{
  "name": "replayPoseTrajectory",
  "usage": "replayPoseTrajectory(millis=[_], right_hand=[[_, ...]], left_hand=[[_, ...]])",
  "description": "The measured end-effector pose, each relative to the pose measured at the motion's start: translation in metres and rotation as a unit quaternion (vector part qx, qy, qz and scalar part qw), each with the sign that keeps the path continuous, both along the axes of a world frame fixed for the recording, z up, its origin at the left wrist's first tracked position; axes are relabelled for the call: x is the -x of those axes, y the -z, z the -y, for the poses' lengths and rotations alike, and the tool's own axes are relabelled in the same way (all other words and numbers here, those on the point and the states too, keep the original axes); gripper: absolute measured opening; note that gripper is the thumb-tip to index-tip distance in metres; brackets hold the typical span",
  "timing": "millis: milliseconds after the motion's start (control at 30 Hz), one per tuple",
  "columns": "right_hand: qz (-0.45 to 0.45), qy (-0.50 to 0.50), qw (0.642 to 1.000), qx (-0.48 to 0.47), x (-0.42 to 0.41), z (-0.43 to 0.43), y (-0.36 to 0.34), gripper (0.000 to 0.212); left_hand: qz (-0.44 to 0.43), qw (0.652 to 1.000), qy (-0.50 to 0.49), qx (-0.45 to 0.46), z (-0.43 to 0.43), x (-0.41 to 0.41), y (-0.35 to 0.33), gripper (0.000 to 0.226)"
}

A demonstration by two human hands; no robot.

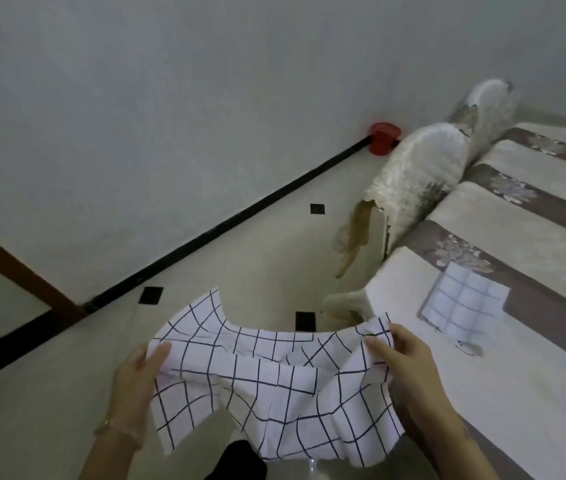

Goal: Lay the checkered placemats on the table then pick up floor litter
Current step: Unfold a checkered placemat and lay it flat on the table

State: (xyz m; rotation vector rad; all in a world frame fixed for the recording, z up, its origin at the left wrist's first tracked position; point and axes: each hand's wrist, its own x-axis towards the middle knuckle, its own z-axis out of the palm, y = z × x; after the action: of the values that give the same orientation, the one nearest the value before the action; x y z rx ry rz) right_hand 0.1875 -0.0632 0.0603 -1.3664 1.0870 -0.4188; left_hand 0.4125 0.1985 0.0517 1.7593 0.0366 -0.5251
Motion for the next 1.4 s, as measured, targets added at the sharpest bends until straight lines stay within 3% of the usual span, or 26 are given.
replayPoseTrajectory(millis=[233, 567, 767, 933, 1200, 1400], right_hand=[[-0.016, -0.015, 1.0, -0.019, -0.124, -0.007, 0.001, 0.024], [0.014, 0.033, 0.999, 0.014, -0.247, 0.107, -0.005, 0.014], [0.006, 0.066, 0.997, -0.044, -0.324, 0.203, 0.018, 0.016], [0.0, 0.119, 0.993, -0.016, -0.376, 0.304, 0.009, 0.015], [0.002, 0.232, 0.973, 0.018, -0.416, 0.455, -0.005, 0.025], [0.002, 0.337, 0.942, 0.01, -0.427, 0.557, 0.003, 0.016]], left_hand=[[0.007, 0.999, 0.023, -0.022, 0.003, -0.113, -0.007, 0.014], [0.051, 0.997, 0.06, -0.004, 0.12, -0.262, -0.029, 0.019], [0.027, 0.995, 0.089, -0.032, 0.24, -0.344, -0.018, 0.014], [0.012, 0.991, 0.127, -0.037, 0.359, -0.415, -0.033, 0.017], [0.072, 0.964, 0.256, -0.016, 0.571, -0.499, -0.04, 0.024], [0.022, 0.936, 0.353, 0.002, 0.765, -0.529, -0.022, 0.019]])
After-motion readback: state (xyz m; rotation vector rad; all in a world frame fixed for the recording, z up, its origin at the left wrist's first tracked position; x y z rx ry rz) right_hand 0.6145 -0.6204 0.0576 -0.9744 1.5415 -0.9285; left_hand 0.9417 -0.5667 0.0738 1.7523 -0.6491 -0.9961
